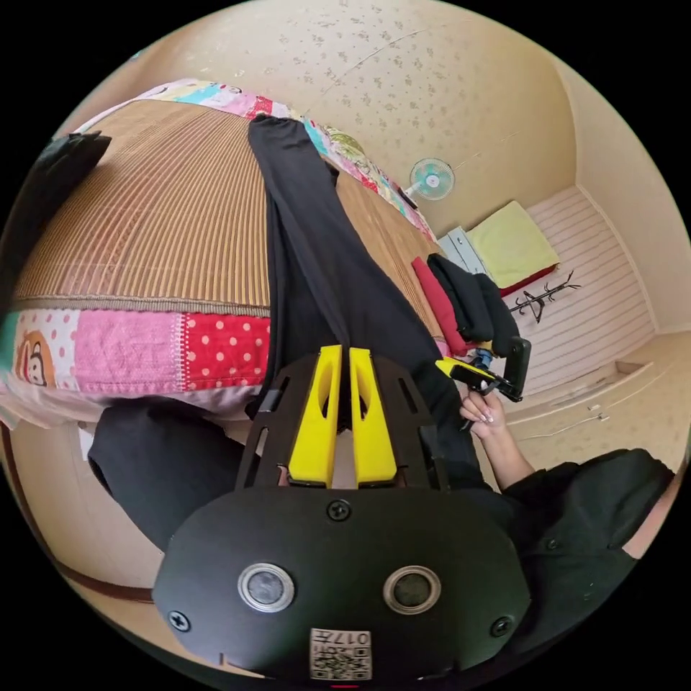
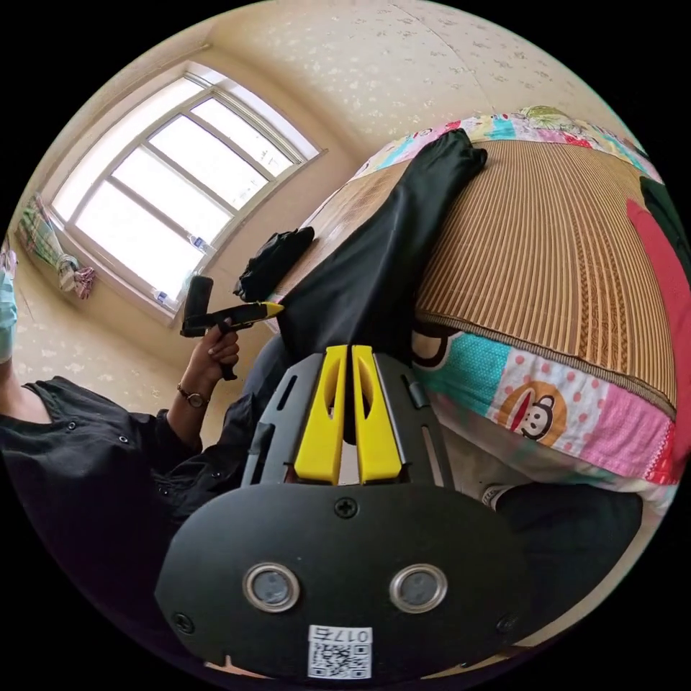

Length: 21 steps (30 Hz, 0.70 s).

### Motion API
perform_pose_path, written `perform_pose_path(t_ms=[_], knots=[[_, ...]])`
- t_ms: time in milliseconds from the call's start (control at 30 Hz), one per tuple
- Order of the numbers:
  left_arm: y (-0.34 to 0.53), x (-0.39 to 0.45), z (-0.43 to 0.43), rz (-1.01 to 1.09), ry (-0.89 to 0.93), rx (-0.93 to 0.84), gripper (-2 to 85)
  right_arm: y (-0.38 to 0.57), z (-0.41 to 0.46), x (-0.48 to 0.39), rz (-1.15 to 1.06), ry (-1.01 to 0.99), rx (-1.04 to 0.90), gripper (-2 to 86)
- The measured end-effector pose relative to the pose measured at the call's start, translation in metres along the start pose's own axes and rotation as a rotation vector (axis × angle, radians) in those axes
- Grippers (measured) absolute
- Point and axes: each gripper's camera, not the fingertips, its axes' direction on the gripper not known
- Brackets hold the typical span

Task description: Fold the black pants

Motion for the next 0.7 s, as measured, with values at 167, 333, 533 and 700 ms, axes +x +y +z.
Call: perform_pose_path(t_ms=[167, 333, 533, 700], knots=[[0.001, -0.023, 0.029, -0.116, -0.079, -0.131, 2.8, -0.005, 0.040, 0.014, 0.030, 0.027, -0.314, 2.6], [-0.010, -0.033, 0.026, -0.137, -0.052, 0.017, 5.7, -0.019, 0.037, 0.023, 0.019, 0.005, -0.266, 5.2], [-0.058, -0.020, 0.072, -0.001, -0.136, -0.085, 10.3, -0.049, 0.039, 0.038, 0.026, 0.153, -0.175, 8.8], [-0.056, -0.004, 0.097, 0.035, -0.186, -0.148, 6.6, -0.039, 0.051, 0.032, -0.030, 0.227, -0.245, 5.1]])
